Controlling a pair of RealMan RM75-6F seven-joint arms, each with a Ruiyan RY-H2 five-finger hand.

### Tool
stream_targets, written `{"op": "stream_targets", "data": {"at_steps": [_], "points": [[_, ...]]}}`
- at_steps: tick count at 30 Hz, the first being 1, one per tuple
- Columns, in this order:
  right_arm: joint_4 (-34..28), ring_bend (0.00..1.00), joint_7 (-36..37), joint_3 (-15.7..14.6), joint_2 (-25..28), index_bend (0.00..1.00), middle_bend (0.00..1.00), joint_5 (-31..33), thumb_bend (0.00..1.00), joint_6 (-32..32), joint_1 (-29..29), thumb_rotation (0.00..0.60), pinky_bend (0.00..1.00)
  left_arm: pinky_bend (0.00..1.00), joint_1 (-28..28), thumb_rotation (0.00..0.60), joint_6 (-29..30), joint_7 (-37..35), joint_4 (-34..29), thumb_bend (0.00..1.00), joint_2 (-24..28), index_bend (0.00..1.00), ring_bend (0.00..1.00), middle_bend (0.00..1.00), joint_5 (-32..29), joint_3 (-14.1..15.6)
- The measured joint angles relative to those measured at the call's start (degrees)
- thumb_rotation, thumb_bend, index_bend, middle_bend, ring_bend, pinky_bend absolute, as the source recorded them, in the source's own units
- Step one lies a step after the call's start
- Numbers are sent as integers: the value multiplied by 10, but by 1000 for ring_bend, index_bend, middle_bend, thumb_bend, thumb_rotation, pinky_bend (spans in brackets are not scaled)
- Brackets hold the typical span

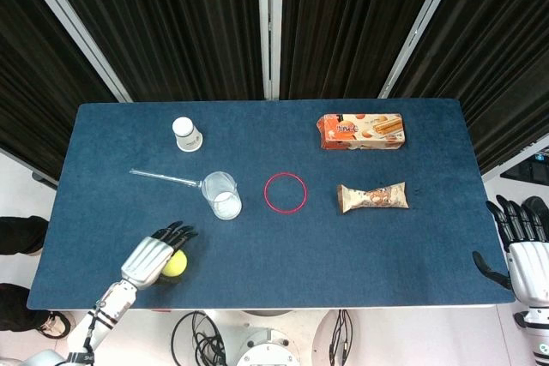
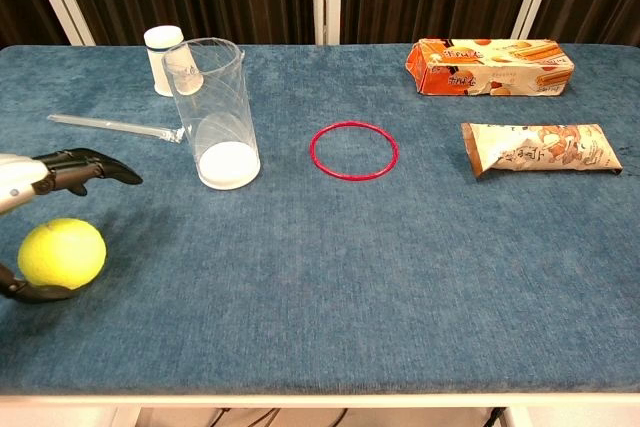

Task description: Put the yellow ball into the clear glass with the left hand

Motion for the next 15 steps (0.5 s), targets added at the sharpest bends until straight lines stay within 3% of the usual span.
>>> {"op": "stream_targets", "data": {"at_steps": [5,12,15], "points": [[13,0,13,0,-2,0,0,4,236,-7,0,600,0,449,0,600,0,33,15,155,-13,289,224,233,-17,-1],[19,0,21,1,-2,0,0,7,235,-8,1,600,0,723,-1,600,1,56,25,161,-25,443,466,459,-35,-1],[20,0,22,2,-2,0,0,8,237,-8,0,600,0,782,-2,600,1,64,21,170,-27,495,522,507,-43,-1]]}}
